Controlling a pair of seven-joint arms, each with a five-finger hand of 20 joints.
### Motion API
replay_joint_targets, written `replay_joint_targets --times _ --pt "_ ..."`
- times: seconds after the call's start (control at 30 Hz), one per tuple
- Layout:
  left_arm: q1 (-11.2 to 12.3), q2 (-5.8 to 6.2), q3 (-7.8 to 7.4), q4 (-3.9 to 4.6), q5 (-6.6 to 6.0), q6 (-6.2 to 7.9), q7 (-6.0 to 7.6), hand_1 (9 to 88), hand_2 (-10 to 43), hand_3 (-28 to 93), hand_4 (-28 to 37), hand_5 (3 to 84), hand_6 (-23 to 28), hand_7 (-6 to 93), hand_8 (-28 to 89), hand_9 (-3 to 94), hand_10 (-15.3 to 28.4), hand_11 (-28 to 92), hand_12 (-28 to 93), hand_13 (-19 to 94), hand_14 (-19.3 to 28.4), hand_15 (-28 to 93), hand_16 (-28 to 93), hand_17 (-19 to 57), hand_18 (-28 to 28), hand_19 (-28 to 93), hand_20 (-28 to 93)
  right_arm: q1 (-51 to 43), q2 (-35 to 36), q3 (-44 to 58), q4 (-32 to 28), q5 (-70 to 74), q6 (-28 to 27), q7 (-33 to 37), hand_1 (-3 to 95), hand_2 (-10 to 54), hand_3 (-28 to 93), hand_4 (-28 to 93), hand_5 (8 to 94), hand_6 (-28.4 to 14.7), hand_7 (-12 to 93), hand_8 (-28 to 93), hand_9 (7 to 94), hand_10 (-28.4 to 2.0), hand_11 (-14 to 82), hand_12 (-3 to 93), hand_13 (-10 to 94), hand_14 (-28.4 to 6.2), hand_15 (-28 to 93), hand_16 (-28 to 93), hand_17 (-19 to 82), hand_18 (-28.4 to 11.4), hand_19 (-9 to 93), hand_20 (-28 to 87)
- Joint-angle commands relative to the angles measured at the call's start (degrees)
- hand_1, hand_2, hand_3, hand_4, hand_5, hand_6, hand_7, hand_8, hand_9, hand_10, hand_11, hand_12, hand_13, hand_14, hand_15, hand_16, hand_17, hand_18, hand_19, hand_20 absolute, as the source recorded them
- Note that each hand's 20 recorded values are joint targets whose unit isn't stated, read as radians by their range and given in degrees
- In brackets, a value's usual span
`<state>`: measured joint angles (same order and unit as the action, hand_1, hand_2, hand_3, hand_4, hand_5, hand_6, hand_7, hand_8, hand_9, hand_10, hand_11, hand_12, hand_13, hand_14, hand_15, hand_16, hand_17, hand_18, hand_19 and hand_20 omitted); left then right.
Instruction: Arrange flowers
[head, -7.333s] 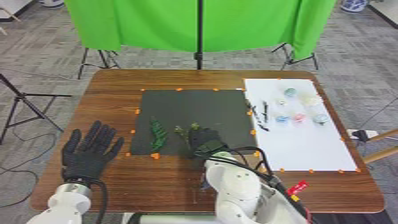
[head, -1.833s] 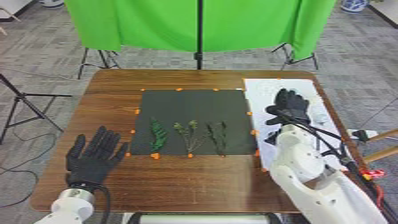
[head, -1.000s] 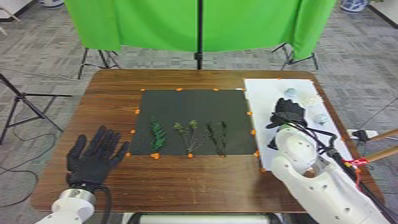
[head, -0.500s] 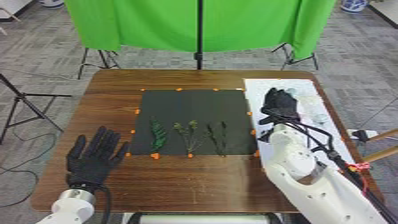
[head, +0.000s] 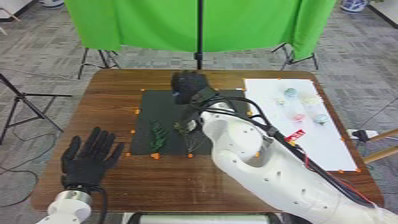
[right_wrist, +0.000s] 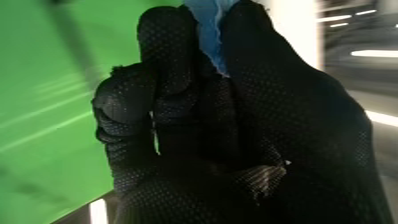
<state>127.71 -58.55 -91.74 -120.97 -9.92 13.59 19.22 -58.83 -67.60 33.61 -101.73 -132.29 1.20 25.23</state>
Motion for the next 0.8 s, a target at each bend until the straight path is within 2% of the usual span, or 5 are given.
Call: replay_joint_targets --times 0.03,0.1,0.37,0.7,0.8 --pt "-0.5 1.34 -0.43 0.48 -0.93 2.55 1.62 28.4 13.9 74 -28.3 44.5 7.0 21.2 -11 39.7 15.0 29 14 31 14.9 44 -6 -5.2 15.0 39 18 5.4 -7.1 -9.6 4.7 2.5 -4.5 -1.0 66.6 -9.5 68 -25 71.8 -1.6 32 15 80.2 -11.8 13.9 46.2 69 -5.8 46 45 42 -19.9 87 37" --pt "-1.6 1.41 -0.18 1.01 -1.7 2.94 2.52 28.4 13.9 74 -28.3 43.7 7.0 21.2 -11 39.7 15.0 29 14 31 14.9 44 -6 -5.2 15.1 39 18 6.0 -9.1 -10.5 7.0 2.1 -5.5 -0.2 66.5 -9.5 68 -25 71.7 -1.5 33 15 80.2 -11.7 13.9 46.1 69 -5.8 46 45 42 -20.0 87 37" --pt "-1.2 3.51 0.22 -0.11 -1.95 3.55 4.75 28.1 13.9 74 -28.3 43.2 7.2 21.3 -11 39.1 14.9 29 14 30 14.8 44 -6 -5.3 15.0 39 18 8.8 -12.7 -15.0 12.9 2.8 -4.5 2.8 66.2 -9.5 68 -25 70.4 -1.8 32 15 78.9 -12.2 13.6 45.9 68 -6.1 46 45 42 -20.4 86 38" --pt "-0.6 3.61 0.43 -0.29 -2.01 2.93 4.9 28.0 13.9 74 -28.3 42.5 7.4 21.7 -11 37.0 14.7 30 14 28 14.6 45 -6 -5.4 15.0 39 18 7.2 -12.7 -15.3 15.4 -4.5 -5.1 1.4 64.9 -9.5 68 -26 68.5 -2.7 31 13 77.2 -12.6 13.5 44.9 66 -6.6 46 44 40 -21.7 86 38" --pt "-1.2 3.69 0.45 -0.13 -1.74 3.25 4.07 28.1 14.0 74 -28.3 42.4 7.3 21.8 -12 37.0 14.8 30 14 28 14.6 45 -6 -5.4 14.9 39 18 5.9 -13.2 -14.5 15.7 -6.2 -6.4 2.0 64.5 -9.5 68 -26 68.2 -2.8 31 13 76.6 -12.9 13.7 44.4 66 -6.9 47 44 40 -22.0 86 38"
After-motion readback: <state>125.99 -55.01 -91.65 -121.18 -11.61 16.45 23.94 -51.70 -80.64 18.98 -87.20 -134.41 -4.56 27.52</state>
